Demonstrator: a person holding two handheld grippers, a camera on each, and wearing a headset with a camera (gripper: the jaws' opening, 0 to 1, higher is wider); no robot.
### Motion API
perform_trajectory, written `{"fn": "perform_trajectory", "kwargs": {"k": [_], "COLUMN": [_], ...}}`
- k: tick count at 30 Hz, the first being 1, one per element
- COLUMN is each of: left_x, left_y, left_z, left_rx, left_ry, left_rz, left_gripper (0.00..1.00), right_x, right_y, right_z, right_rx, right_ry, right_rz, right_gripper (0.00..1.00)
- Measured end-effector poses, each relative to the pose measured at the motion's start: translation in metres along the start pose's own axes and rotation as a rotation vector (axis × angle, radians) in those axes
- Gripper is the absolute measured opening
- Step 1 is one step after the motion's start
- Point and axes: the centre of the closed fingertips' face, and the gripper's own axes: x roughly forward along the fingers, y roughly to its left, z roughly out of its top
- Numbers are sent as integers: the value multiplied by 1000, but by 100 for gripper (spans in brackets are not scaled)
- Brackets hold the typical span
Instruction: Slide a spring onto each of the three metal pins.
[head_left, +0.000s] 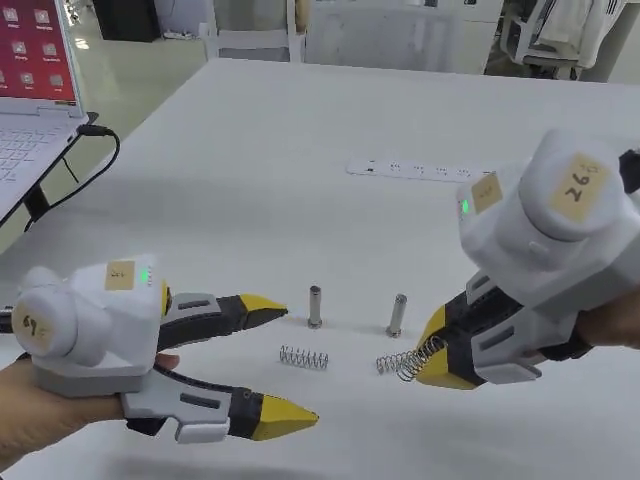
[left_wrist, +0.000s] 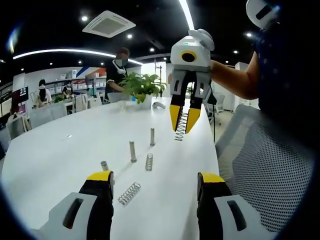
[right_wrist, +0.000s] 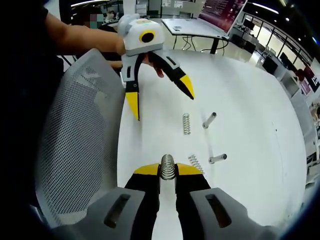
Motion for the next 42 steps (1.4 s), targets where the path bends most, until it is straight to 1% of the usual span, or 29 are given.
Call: {"fn": "perform_trajectory", "kwargs": {"k": [2,7,11,17,20,24,26,35,42], "left_x": [0,0,0,-1,-2,-3,-3,-3,-2], "left_y": [0,1,4,6,6,7,8,9,8], "left_z": [1,1,-3,-6,-8,-8,-8,-10,-13], "left_rx": [8,9,-3,-13,-12,-14,-13,-23,-36], "left_ry": [-9,-8,5,14,16,14,10,11,15], "left_rz": [0,3,15,29,33,44,51,55,63], "left_gripper": [63,65,68,70,68,71,74,78,82], "right_x": [-1,-2,-5,-10,-14,-20,-23,-35,-42], "right_y": [0,-1,-4,-8,-12,-18,-21,-31,-45], "right_z": [0,-1,-2,-4,-8,-13,-15,-22,-28], "right_rx": [1,3,6,12,16,29,34,46,51], "right_ry": [1,6,6,13,18,24,27,43,71], "right_rz": [0,-5,-13,-25,-38,-52,-60,-85,-108], "right_gripper": [8,8,8,8,8,8,8,8,8]}}
